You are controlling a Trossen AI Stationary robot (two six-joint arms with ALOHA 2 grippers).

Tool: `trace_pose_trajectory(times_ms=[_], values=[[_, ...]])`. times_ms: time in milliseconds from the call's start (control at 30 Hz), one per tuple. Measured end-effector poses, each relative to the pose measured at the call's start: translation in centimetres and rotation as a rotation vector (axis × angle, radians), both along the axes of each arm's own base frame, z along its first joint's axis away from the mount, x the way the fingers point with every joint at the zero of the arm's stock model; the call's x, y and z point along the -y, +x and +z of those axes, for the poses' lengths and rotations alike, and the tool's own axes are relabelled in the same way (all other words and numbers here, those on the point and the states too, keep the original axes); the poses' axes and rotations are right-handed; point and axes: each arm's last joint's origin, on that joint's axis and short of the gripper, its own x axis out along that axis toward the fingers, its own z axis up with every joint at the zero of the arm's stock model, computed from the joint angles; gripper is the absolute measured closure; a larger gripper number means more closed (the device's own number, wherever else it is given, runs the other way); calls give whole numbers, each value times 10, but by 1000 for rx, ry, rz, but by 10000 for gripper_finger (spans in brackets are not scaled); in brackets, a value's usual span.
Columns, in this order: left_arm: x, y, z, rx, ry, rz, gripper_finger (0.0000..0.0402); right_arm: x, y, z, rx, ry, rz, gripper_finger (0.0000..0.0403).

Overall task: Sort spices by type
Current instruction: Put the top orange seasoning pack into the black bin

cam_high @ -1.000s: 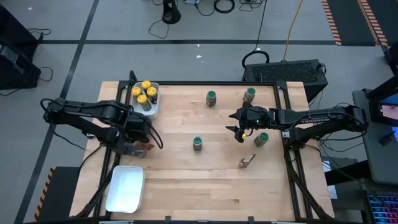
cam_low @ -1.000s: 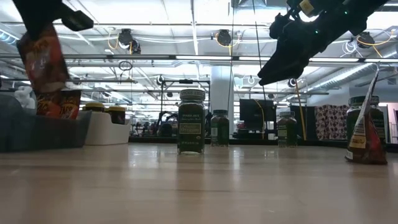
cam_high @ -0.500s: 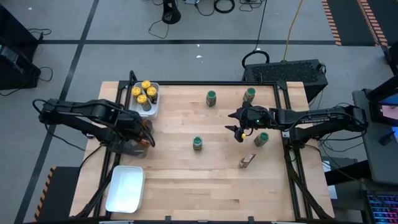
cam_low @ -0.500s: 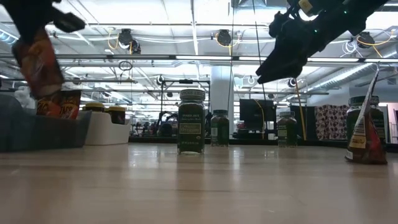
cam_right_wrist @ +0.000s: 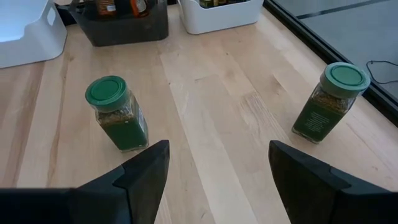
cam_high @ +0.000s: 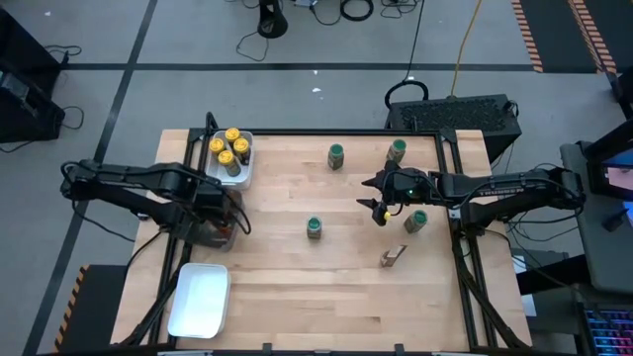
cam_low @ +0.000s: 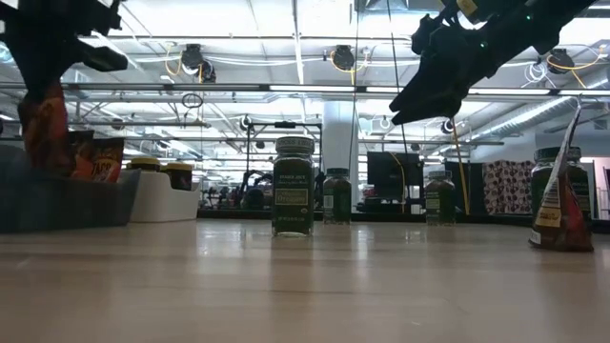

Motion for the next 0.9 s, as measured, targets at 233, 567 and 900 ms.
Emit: trace_pose_trajectory(times_ms=[233, 567, 900], values=[[-7, -2, 1, 13, 20, 10, 402, 0, 0, 0, 1, 1, 0, 145], [-17, -2, 1, 12, 48, 34, 401, 0, 0, 0, -1, 1, 0, 145], [-21, -4, -6, -19, 32, 43, 401, 0, 0, 0, -1, -1, 1, 145]])
